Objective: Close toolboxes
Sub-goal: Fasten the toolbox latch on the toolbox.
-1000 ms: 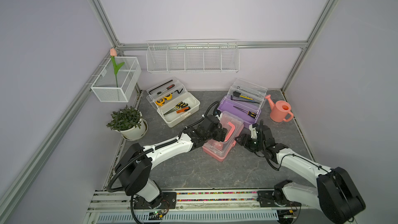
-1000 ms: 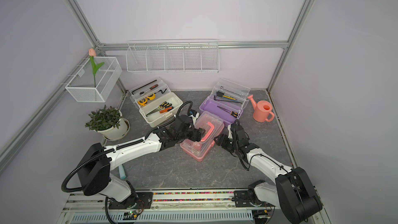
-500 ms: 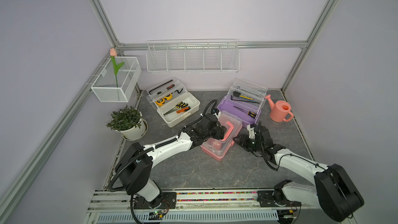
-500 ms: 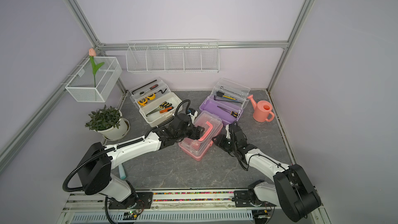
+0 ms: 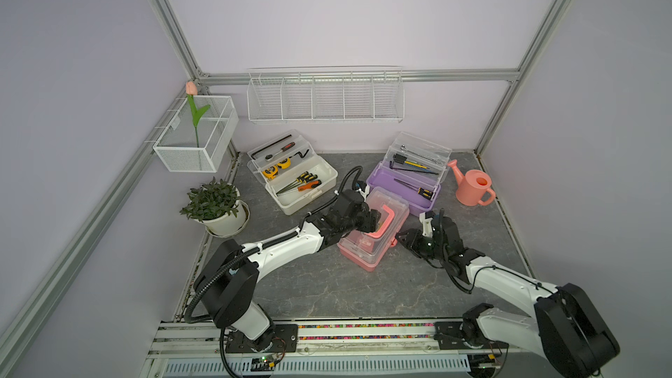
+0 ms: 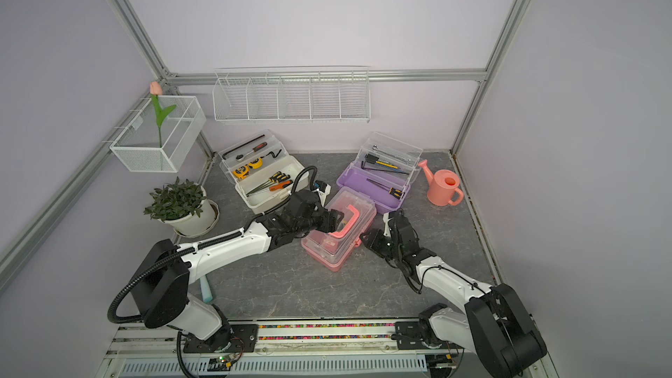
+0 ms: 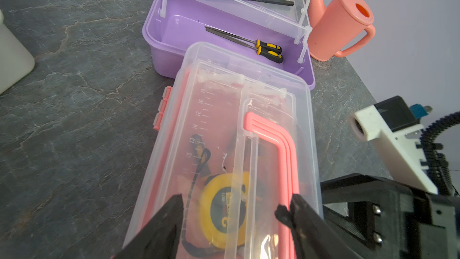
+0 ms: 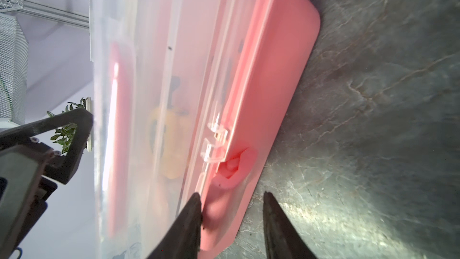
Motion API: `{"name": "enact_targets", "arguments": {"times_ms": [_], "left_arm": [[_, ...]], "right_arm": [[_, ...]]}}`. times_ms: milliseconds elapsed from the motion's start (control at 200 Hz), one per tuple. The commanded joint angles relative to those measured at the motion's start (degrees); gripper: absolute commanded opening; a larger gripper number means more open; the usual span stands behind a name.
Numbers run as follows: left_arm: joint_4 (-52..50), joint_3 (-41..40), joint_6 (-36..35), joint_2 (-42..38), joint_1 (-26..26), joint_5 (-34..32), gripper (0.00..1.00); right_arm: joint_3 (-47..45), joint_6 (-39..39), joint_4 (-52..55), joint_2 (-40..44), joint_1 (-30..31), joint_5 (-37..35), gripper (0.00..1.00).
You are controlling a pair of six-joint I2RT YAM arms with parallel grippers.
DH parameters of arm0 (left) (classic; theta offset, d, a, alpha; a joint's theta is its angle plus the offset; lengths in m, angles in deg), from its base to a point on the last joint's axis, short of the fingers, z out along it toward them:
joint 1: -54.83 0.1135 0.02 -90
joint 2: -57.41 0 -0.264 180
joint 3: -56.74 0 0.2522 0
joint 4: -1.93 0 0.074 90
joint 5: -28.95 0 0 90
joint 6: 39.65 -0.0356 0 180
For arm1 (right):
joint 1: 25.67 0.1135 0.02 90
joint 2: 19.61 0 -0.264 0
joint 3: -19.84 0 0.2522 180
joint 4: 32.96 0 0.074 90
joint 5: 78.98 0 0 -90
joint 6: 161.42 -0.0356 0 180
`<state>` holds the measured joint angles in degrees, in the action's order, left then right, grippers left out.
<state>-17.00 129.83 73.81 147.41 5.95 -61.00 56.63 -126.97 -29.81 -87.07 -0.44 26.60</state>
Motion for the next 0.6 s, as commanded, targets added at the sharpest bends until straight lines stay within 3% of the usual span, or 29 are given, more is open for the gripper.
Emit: {"name": "enact_targets", "arguments": {"times_ms": [0,305,595], "left_arm": [[-9.52,-3.95,2.18,2.31,1.23,-0.31,0.7],[-6.08,-6.76,0.74,3.9,3.35,-0.06,0.67],[-6.69,-6.99,0.36,6.22,3.36,3.54,0.63]], "right_arm": [[-1.96,-1.7,3.1,0.0,0.51,-0.41,0.43],[-5.04,-4.76,-7.86,-1.97,0.67,3.27,0.42],[-5.97,-4.17,-2.51,2.74,0.78,1.35,0.38]]}}
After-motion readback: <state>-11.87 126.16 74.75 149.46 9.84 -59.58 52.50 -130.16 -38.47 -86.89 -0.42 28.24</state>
